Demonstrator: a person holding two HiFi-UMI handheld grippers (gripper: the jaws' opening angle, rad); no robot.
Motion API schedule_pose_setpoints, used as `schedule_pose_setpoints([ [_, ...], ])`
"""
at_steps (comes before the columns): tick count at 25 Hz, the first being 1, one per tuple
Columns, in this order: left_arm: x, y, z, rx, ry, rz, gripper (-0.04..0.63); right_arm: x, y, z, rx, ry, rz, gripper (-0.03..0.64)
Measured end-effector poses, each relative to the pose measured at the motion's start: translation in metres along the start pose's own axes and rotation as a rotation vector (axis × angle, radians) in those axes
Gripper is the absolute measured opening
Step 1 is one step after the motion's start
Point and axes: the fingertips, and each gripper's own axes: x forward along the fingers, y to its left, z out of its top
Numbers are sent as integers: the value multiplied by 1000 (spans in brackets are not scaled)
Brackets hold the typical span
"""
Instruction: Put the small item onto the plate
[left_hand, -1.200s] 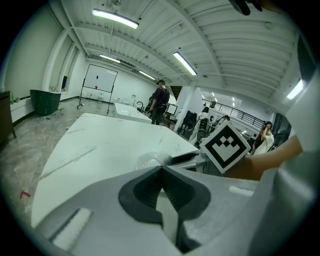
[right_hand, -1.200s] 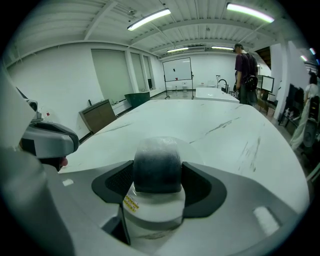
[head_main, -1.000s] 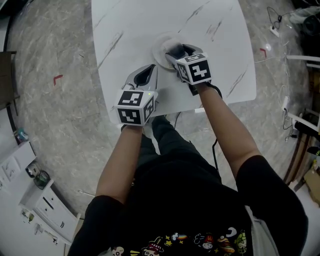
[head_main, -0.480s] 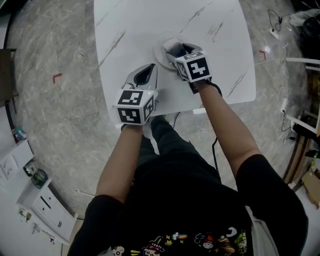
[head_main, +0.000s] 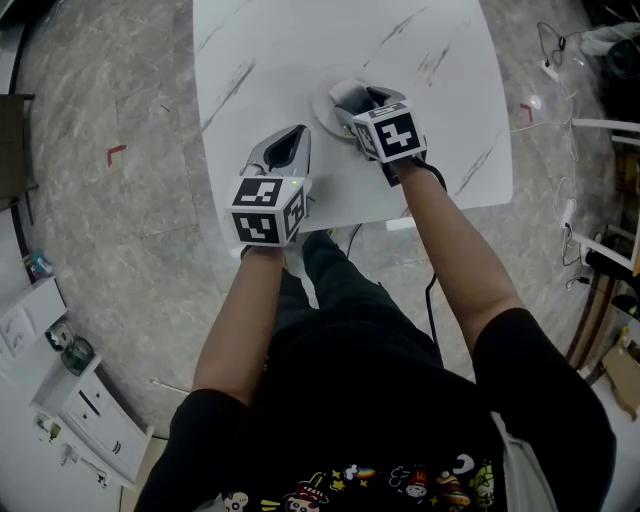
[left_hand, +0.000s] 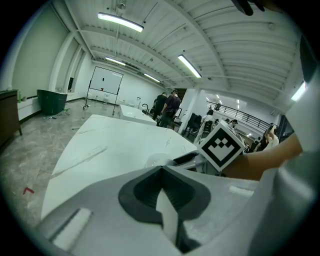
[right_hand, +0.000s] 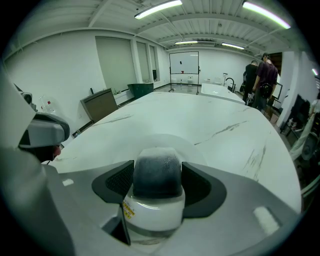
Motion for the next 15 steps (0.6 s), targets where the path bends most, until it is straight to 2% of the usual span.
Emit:
schedule_pose_setpoints([
  [7,1,1,-3,5,11,0,0,0,-1,-2,-5,-11,0,338],
  [11,-3,1,-3,16,19,-7,0,-14,0,4,27,-67,0,359],
  [13,-6,-1,-1,28,23,-14,0,-33,3,12,54,-135,4,307],
  [15,-11,-5,0,45,25,-23,0,-59,6,21,92,-216,2,189],
])
